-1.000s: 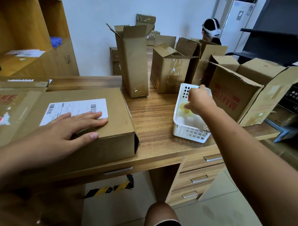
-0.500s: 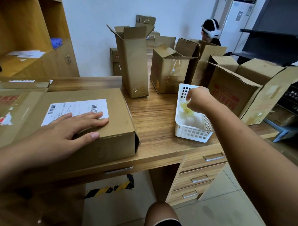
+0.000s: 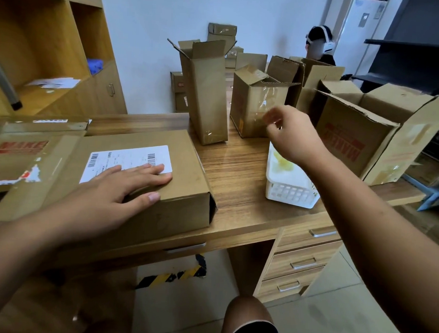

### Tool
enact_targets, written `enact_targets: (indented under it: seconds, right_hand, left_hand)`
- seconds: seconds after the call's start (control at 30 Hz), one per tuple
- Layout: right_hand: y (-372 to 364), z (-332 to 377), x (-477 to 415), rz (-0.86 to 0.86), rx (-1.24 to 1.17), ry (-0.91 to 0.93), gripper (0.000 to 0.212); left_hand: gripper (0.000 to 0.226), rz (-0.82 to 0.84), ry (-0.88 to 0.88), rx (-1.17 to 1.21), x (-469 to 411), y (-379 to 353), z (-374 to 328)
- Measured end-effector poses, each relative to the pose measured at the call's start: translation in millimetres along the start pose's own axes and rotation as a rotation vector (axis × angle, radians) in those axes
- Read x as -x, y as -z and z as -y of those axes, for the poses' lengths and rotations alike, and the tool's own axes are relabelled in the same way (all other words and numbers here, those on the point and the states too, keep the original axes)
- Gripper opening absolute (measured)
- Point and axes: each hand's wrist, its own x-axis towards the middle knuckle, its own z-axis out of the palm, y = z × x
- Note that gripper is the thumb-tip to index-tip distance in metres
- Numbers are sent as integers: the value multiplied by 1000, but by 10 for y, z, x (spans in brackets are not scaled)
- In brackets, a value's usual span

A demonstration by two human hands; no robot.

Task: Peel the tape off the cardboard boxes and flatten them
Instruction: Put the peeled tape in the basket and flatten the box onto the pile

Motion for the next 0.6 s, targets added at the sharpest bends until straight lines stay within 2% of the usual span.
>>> enact_targets:
  seconds: [0.17,0.3,0.47,0.6]
  right_hand:
    - [-253,451,352,222,-207,172,24]
    - [-468,656,477,392,-192,270,30]
    - [-585,704,505,604,-169,307,37]
    - [-590,609,583,615,-124,324,42]
  left_hand:
    - [60,0,-17,-33,42,16,-87]
    - [59,43,-65,-77,107,26,-135]
    - [61,40,-140,-247,187,3,-149]
    - [61,-35,-174,-314,263,-6,-151]
